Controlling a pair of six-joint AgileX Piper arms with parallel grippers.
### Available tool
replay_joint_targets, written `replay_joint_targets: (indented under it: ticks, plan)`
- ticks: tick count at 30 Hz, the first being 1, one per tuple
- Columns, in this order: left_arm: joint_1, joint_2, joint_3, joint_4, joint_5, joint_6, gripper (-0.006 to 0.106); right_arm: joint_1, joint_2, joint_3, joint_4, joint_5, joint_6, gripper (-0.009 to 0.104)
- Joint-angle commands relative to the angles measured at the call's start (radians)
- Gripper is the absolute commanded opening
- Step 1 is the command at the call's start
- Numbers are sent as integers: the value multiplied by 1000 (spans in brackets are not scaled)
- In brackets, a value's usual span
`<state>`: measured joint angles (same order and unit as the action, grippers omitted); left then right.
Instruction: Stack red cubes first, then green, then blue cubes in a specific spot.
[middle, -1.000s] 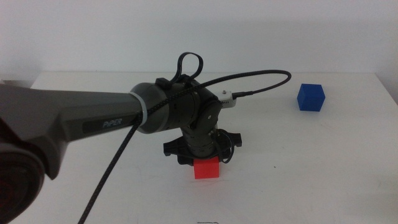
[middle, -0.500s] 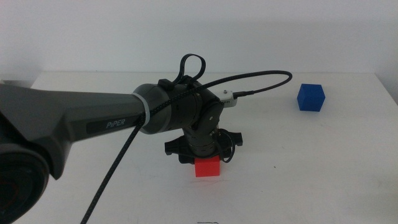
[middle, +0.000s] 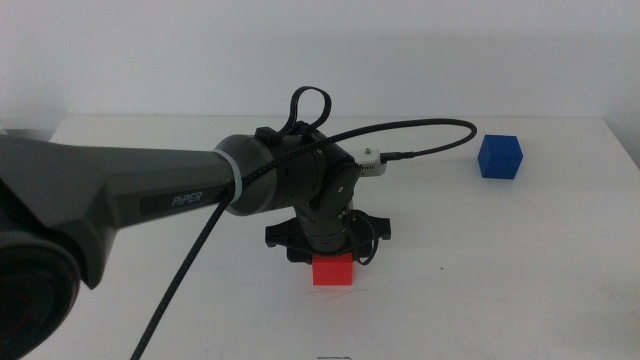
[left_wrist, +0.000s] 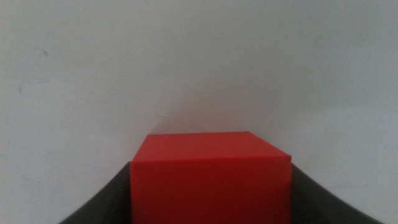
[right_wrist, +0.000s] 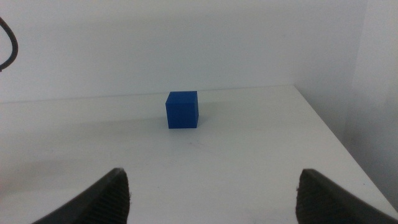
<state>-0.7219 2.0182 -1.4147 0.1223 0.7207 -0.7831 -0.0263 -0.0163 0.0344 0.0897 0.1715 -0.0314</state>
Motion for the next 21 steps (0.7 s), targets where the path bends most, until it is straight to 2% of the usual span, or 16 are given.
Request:
replay_joint_targets:
  ticks: [1,3,4,8,15,21]
  plan:
    - [-4,-39,-16,-31,20,1,29,2,-16,-23,-6,-80,-9,94]
    - [-4,-39,-16,-31,20,1,39,2,-16,-23,-6,-80,-9,94]
    - [-4,-42,-16,-30,19,1,69,2,-16,-23,-6,-80,-9,94]
    - [-4,-42,-18,-29,16,4,92,2,-16,-23,-6,-80,-9,94]
    - [-4,-73,-29,-29,6,35,94,2,-16,-23,-6,-80,-9,94]
    - [-4,-199,-29,-29,13,118,94,2,-16,-23,-6,-80,-9,94]
